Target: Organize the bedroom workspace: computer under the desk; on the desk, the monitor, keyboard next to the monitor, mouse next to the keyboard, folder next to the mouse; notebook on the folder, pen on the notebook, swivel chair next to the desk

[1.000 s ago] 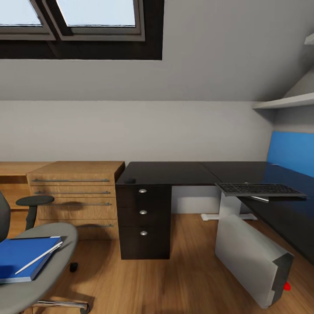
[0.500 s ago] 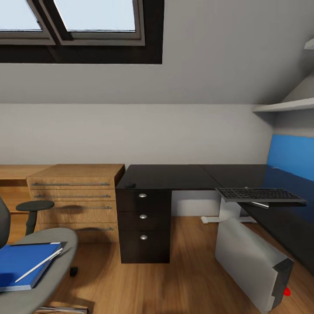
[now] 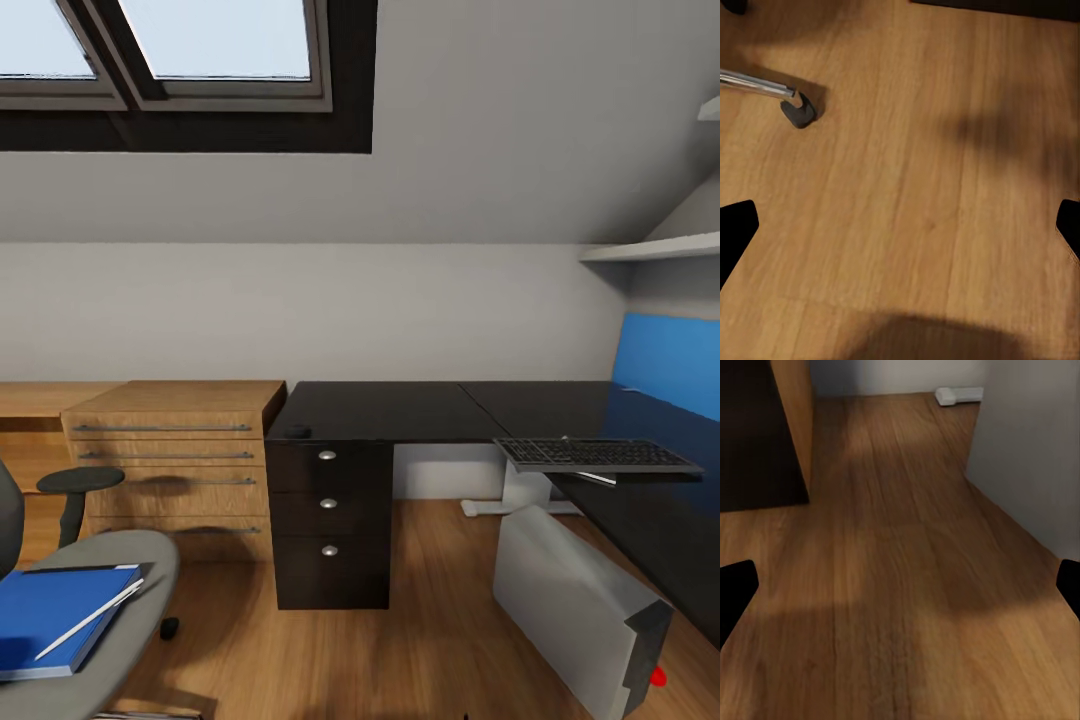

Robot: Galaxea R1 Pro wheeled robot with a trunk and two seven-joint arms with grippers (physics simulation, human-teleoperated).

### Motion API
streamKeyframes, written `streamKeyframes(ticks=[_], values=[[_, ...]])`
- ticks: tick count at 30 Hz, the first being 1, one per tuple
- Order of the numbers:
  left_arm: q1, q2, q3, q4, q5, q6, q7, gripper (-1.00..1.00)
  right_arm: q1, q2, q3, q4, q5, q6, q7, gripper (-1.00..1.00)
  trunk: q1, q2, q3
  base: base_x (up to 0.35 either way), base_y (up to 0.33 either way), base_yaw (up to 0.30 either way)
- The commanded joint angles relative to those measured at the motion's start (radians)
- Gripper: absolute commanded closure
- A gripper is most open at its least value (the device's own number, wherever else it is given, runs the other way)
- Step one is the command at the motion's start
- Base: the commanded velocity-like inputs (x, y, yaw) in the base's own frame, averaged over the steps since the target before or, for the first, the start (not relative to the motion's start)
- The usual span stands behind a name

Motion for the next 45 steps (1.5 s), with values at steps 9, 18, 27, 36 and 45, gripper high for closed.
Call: streamKeyframes(ticks=[9,18,27,36,45], values=[[-0.001,0.000,-0.010,-0.003,0.008,-0.088,0.007,-1.00,-0.001,-0.001,0.008,0.001,-0.007,-0.015,-0.009,-1.00,0.000,-0.001,-0.001,0.109,0.000,0.000],[-0.001,0.000,-0.011,-0.001,0.009,-0.096,0.008,-1.00,-0.001,0.001,0.009,0.003,-0.007,-0.011,-0.010,-1.00,0.000,-0.001,-0.001,0.300,0.000,0.000],[-0.001,-0.001,-0.014,0.019,0.009,-0.095,0.007,-1.00,-0.001,0.003,0.011,0.014,-0.005,-0.011,-0.008,-1.00,0.000,-0.001,-0.001,0.321,-0.017,0.000],[-0.001,-0.003,-0.015,0.051,0.008,-0.102,0.007,-1.00,-0.001,0.004,0.013,0.026,-0.005,-0.011,-0.007,-1.00,0.000,-0.001,-0.001,0.129,-0.034,0.000],[-0.001,-0.003,-0.015,0.054,0.008,-0.102,0.011,-1.00,-0.001,0.004,0.013,0.027,-0.005,-0.013,-0.007,-1.00,-0.035,0.062,0.027,0.012,-0.004,0.000]])
